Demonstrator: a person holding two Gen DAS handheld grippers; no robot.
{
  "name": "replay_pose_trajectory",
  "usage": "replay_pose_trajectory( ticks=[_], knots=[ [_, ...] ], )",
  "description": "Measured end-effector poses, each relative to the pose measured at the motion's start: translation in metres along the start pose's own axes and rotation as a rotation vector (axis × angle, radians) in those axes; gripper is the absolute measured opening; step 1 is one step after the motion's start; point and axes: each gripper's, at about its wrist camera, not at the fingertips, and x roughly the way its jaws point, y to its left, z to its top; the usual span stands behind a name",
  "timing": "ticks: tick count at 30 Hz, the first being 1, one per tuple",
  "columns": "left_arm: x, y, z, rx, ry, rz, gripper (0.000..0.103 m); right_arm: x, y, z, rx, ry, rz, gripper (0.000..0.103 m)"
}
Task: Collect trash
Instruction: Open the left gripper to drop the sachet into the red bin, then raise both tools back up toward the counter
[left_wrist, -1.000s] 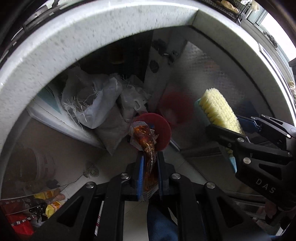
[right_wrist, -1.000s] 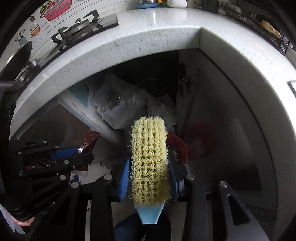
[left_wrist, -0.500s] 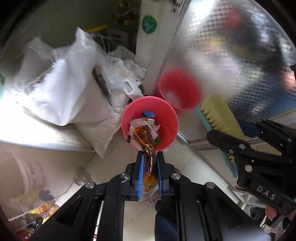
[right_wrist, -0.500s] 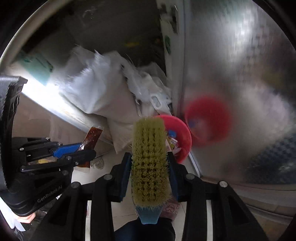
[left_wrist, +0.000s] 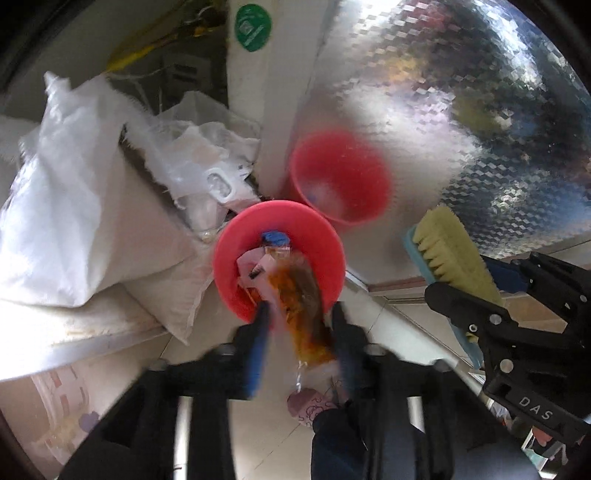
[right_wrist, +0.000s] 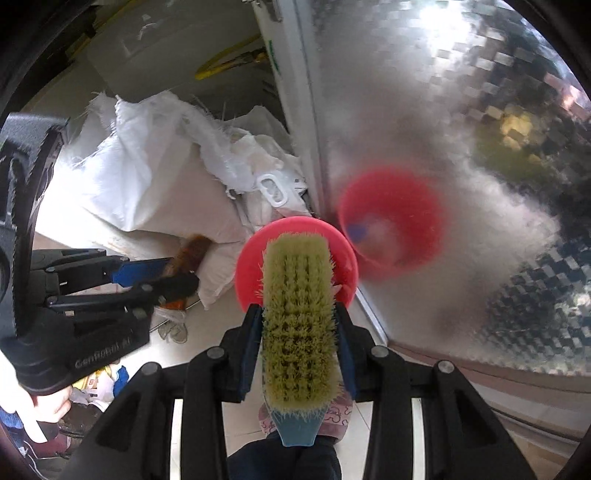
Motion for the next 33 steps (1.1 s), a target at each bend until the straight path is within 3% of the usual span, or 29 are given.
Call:
replay_pose_trajectory(
  ticks=[3, 18, 33],
  knots=[
    [0.003, -0.003, 0.004, 0.006, 0.008, 0.0, 0.045, -0.001, -0.004, -0.001, 0.005, 0.005, 0.0, 0.035],
    [0.008, 0.023, -0.013, -0.108, 0.024, 0.076, 0.045, 0.01, 0.01, 0.003, -0.101, 0.04, 0.013, 0.036],
    [0.003, 0.051, -0.023, -0.262, 0.012, 0.092, 0.045, 0.02, 0.029, 0.02, -0.238, 0.026, 0.028, 0.036]
  ],
)
